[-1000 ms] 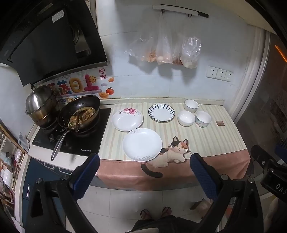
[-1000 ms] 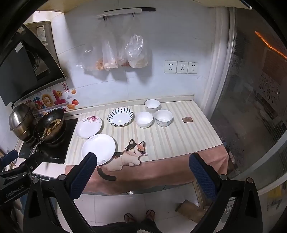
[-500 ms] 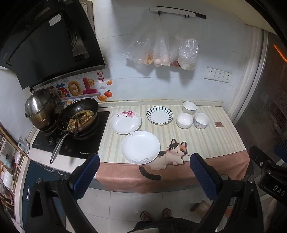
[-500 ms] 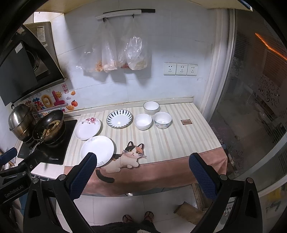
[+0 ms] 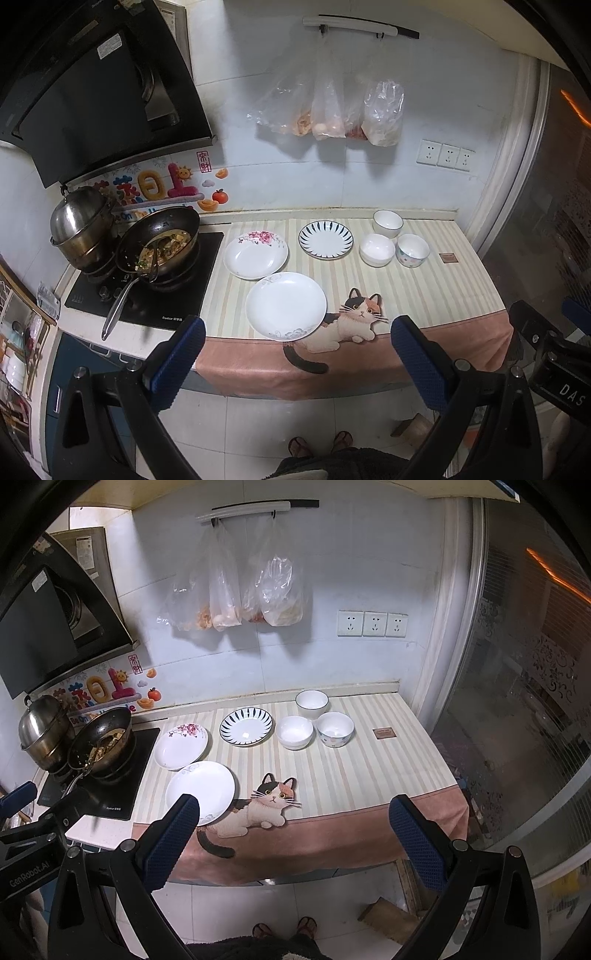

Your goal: Organize plates and bowls

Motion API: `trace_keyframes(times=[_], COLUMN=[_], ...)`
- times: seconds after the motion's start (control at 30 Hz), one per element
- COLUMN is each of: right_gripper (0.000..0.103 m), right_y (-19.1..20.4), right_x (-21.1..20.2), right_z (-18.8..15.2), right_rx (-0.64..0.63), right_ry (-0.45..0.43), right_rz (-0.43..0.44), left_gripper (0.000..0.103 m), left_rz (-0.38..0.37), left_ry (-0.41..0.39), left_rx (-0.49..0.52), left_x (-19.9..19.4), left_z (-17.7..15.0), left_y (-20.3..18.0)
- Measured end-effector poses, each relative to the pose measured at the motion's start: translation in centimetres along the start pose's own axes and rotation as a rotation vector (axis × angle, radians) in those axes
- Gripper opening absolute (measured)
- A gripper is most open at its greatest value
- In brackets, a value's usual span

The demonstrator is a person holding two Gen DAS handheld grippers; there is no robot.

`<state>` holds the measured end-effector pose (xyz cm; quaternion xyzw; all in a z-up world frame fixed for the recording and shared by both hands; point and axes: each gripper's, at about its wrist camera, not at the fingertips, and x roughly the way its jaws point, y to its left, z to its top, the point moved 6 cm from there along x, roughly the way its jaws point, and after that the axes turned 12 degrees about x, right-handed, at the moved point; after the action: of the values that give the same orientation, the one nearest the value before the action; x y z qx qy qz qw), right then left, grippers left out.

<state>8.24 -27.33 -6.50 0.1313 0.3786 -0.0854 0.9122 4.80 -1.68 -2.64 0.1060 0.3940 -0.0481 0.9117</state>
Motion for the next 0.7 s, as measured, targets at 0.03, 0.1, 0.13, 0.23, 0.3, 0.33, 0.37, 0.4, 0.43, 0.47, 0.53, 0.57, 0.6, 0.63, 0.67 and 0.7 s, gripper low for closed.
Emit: trace_keyframes(times=[0.03, 0.1, 0.13, 0.23, 0.3, 0.33, 0.37, 0.4, 0.43, 0.47, 0.53, 0.57, 0.6, 0.63, 0.67, 0.7], right_gripper=[0.103, 0.103, 0.103, 0.103, 0.103, 0.103, 0.103, 0.103, 0.103, 0.103, 0.103, 0.103, 0.103, 0.103, 0.103, 0.103], right_y=[0.02, -0.08, -0.05, -0.19, -0.36, -0.36, -0.44, -0.43, -0.51, -0.61, -0.66, -0.67, -0.65, -0.65, -0.64, -0.65], right_x=[-0.03, 0.01, -0.06, 0.03, 0.05, 0.11, 0.13, 0.14, 0.13, 0.08, 0.13, 0.15, 0.16, 0.15, 0.17, 0.20], right_z=[0.09, -0.05, 0.10, 0.19, 0.34, 0.43, 0.27, 0.28, 0.25, 0.21, -0.04, -0.10, -0.06, -0.11, -0.12, -0.03], right_rx=[0.000, 0.002, 0.003, 0.006, 0.009, 0.010, 0.009, 0.009, 0.007, 0.005, 0.003, 0.001, 0.001, 0.002, 0.000, -0.001], right_ry=[0.000, 0.000, -0.002, -0.003, -0.002, 0.000, -0.001, -0.001, -0.003, -0.005, -0.009, -0.010, -0.009, -0.007, -0.007, -0.005], right_rz=[-0.001, 0.001, 0.000, -0.004, -0.004, -0.004, -0.003, -0.004, -0.003, -0.001, -0.001, -0.001, -0.001, 0.000, 0.000, -0.001], left_gripper=[0.103, 0.103, 0.103, 0.103, 0.103, 0.103, 0.103, 0.103, 0.103, 0.103, 0.103, 0.103, 0.103, 0.103, 0.103, 0.103], left_rz=[-0.001, -0.003, -0.003, -0.004, -0.003, -0.004, -0.005, -0.006, -0.006, -0.006, -0.007, -0.007, -0.009, -0.011, -0.014, -0.016], left_ry=[0.001, 0.002, 0.001, -0.003, -0.001, 0.000, 0.000, 0.000, 0.000, -0.001, -0.001, 0.000, 0.000, 0.001, 0.001, 0.002], left_rx=[0.002, 0.004, 0.004, 0.007, 0.007, 0.007, 0.006, 0.006, 0.006, 0.006, 0.005, 0.006, 0.007, 0.007, 0.005, 0.004], left_x=[0.01, 0.04, 0.04, 0.00, 0.02, 0.01, 0.02, 0.00, -0.01, -0.03, 0.01, 0.01, 0.03, 0.05, 0.07, 0.03], left_z=[0.03, 0.12, 0.16, 0.08, 0.03, 0.03, 0.05, 0.04, 0.00, 0.03, 0.03, 0.04, 0.06, 0.06, 0.10, 0.04], left_y=[-0.05, -0.13, -0.17, -0.24, -0.34, -0.37, -0.36, -0.36, -0.36, -0.35, -0.37, -0.38, -0.43, -0.35, -0.31, -0.22])
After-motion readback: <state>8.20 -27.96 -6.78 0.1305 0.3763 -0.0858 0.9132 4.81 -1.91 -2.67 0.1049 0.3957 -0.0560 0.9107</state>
